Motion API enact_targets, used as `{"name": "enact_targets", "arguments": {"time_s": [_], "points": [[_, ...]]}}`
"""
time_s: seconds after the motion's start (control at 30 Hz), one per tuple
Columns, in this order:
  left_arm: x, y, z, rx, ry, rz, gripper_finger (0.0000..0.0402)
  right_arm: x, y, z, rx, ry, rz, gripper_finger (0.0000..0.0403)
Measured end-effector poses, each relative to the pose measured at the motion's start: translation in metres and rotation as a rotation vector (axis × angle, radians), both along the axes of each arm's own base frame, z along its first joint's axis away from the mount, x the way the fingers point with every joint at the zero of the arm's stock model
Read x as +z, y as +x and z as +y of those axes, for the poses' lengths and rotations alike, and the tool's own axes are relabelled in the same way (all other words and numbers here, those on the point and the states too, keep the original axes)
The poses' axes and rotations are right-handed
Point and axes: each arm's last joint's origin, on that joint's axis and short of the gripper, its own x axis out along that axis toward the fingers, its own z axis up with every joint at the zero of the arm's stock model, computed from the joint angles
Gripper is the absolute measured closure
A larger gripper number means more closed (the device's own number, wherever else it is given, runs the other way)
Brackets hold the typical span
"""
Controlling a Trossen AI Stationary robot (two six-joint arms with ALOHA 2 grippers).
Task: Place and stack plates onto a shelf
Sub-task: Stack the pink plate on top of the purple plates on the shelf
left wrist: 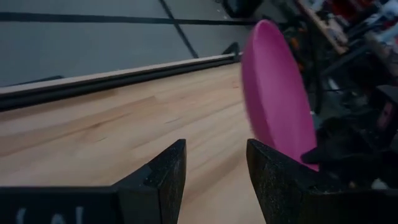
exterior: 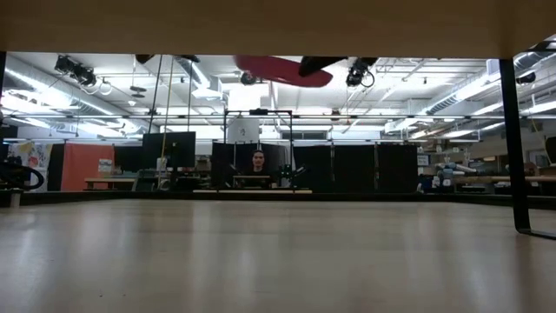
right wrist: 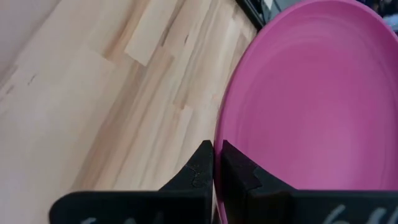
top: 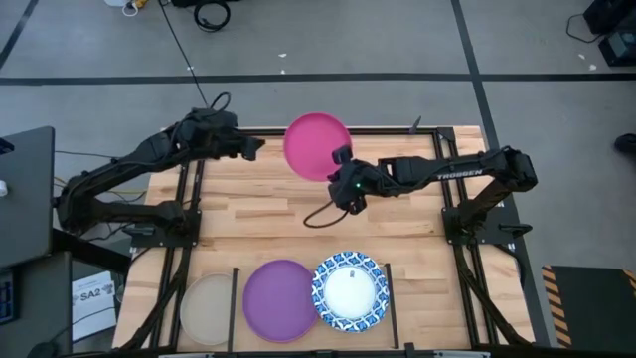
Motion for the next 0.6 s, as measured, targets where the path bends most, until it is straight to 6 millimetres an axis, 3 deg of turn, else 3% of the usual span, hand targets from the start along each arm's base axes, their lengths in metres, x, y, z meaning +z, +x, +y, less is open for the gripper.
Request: {"name": "enact_targets", "arguments": {"time_s": [0.37,0.6], "points": [[-0.01,0.043,0.004,-0.066,0.025,-0.05,0.0228,0.0,-0.001,0.016,0.036,-0.066,0.023,0.0386],[-0.016,0.052,0.008,-0.057,0.028,-0.043,0.0228,-0.001,-0.002,0.015,0.016,-0.073,0.032,0.0386]]}}
